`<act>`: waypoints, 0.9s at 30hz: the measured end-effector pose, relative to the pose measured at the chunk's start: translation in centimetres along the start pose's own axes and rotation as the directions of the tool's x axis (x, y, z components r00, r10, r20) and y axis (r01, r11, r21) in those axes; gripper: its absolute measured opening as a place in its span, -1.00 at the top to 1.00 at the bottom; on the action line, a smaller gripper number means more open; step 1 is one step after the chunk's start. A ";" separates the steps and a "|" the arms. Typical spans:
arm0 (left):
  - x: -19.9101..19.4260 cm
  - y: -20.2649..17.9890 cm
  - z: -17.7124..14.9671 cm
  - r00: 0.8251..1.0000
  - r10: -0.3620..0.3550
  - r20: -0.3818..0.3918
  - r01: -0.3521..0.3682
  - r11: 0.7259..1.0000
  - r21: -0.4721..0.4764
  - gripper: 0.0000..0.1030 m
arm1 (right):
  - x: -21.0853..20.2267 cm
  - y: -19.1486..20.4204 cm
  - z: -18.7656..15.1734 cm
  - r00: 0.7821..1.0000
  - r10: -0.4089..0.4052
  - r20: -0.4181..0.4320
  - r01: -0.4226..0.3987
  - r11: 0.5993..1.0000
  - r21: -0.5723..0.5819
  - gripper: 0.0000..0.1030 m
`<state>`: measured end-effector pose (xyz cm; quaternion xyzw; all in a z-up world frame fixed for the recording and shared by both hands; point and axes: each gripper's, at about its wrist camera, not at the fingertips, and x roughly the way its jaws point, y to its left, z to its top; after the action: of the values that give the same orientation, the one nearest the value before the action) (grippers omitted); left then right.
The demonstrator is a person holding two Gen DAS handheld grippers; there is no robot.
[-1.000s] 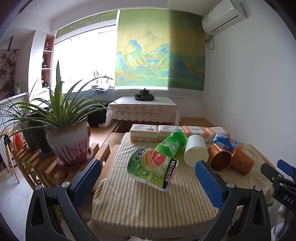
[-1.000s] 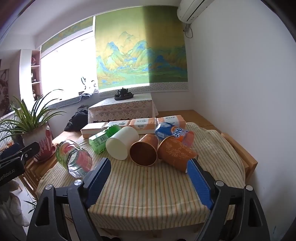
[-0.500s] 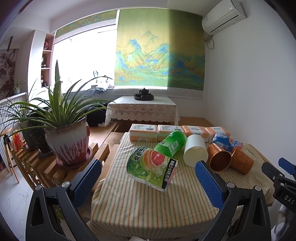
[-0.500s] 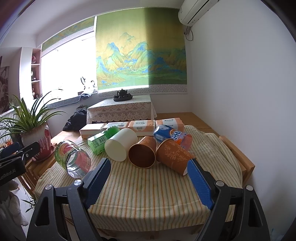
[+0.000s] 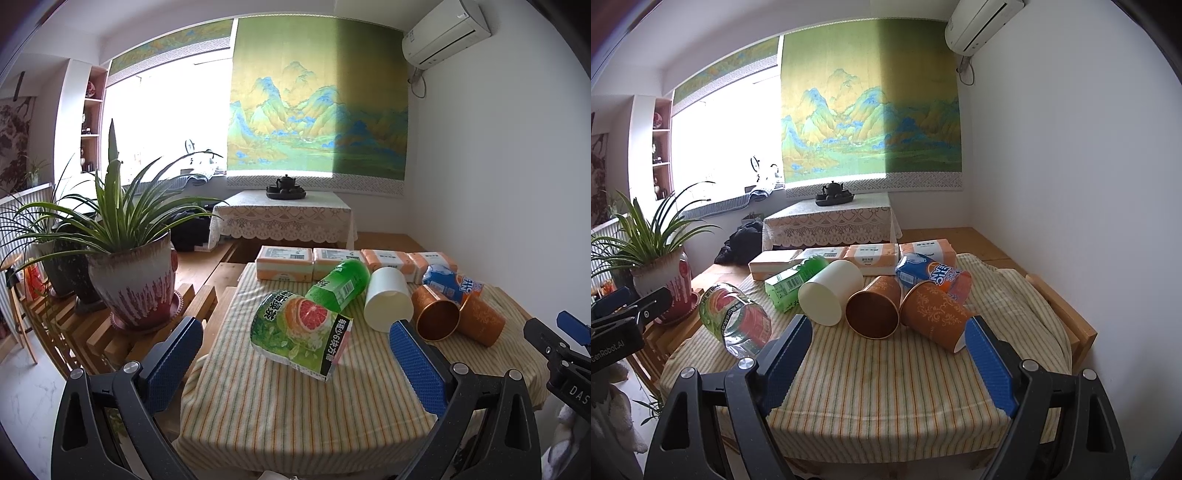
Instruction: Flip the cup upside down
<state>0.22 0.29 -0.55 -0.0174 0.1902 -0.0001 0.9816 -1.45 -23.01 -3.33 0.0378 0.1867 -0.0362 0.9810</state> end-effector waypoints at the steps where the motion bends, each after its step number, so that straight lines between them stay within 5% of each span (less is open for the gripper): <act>1: 0.0 -0.1 0.0 1.000 0.000 0.000 0.000 1.000 0.001 -0.99 | 0.0 0.0 0.0 1.000 0.000 -0.001 0.000 1.000 0.001 -0.59; 27: 0.2 -0.4 -0.1 1.000 -0.012 -0.007 0.012 1.000 0.006 -0.99 | 0.1 0.0 0.0 1.000 -0.004 -0.003 0.004 1.000 -0.001 -0.59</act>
<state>0.34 -0.10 -0.67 -0.0156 0.1937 -0.0064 0.9809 -1.36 -22.99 -3.41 0.0369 0.1885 -0.0381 0.9806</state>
